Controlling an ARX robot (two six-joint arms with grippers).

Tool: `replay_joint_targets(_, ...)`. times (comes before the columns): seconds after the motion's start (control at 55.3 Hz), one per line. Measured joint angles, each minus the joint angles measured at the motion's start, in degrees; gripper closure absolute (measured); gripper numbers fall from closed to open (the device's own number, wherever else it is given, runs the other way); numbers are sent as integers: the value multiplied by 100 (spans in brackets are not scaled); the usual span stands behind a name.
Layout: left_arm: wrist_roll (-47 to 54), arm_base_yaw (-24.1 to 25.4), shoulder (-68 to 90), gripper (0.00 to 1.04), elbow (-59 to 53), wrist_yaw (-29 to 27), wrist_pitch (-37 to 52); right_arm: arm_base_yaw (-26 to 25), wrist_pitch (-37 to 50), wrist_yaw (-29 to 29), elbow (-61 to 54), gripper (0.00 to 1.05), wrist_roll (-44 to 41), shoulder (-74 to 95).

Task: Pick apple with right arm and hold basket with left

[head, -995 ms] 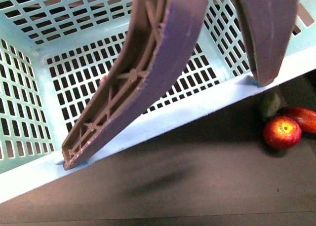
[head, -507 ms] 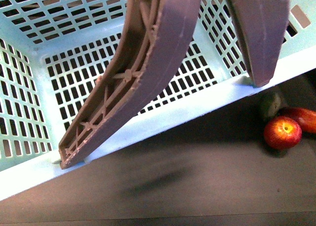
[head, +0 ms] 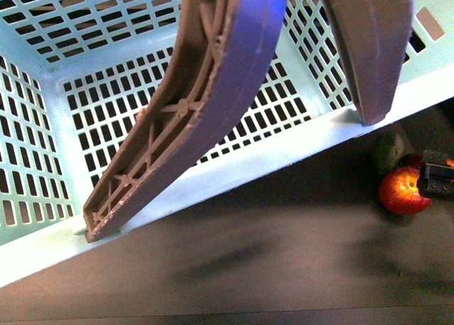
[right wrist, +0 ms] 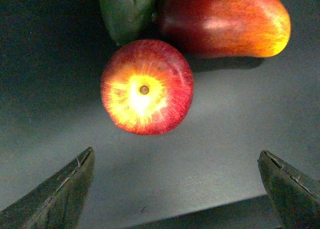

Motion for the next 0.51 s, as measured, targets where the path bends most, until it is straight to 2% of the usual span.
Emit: replay_joint_targets(0.507, 0, 0, 0, 88, 0, 0, 0, 179, -295, 87, 992, 9, 273, 964)
